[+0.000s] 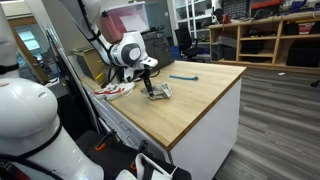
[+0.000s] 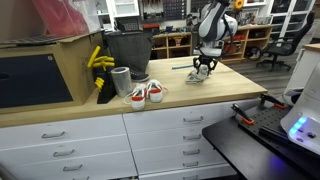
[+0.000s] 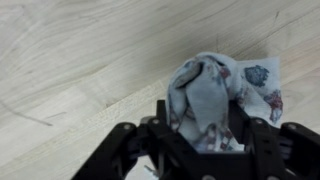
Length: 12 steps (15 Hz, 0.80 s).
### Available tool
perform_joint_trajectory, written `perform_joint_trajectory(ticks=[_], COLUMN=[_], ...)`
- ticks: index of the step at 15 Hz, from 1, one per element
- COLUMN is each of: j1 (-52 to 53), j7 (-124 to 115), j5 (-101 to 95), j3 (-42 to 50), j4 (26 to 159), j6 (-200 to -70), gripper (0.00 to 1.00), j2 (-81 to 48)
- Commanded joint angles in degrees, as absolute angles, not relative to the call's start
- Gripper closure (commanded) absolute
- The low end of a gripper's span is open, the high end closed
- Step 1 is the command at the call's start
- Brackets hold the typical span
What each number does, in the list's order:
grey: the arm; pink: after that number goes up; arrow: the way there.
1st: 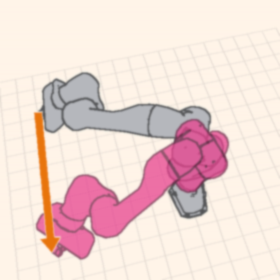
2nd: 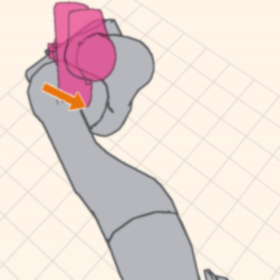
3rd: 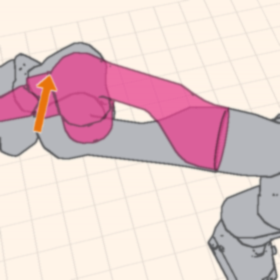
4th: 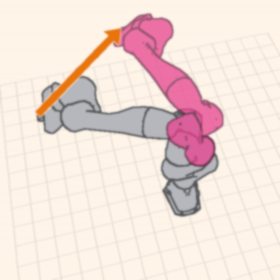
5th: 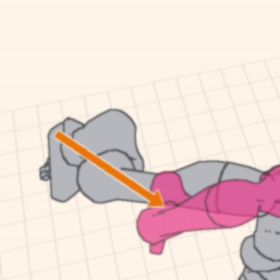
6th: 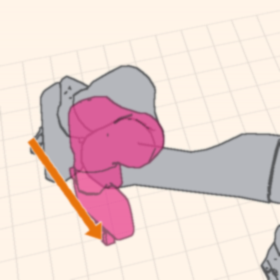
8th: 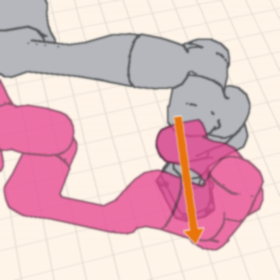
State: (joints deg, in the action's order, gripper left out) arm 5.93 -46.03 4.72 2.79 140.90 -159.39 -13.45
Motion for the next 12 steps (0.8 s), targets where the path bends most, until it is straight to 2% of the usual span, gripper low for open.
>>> perform_joint_trajectory(ticks=[1, 2, 8, 12], j1=[5.75, 5.60, 4.88, 4.55], j7=[-43.99, -43.31, -36.20, -30.82], j5=[7.22, 7.49, 12.96, 16.43], j3=[1.38, 1.00, -1.45, -1.54], j4=[142.82, 142.63, 139.54, 134.85], j6=[-158.46, -157.80, -149.00, -142.30], gripper=[0.04, 0.00, 0.00, 0.00], j2=[-7.44, -6.35, 1.48, -0.69])
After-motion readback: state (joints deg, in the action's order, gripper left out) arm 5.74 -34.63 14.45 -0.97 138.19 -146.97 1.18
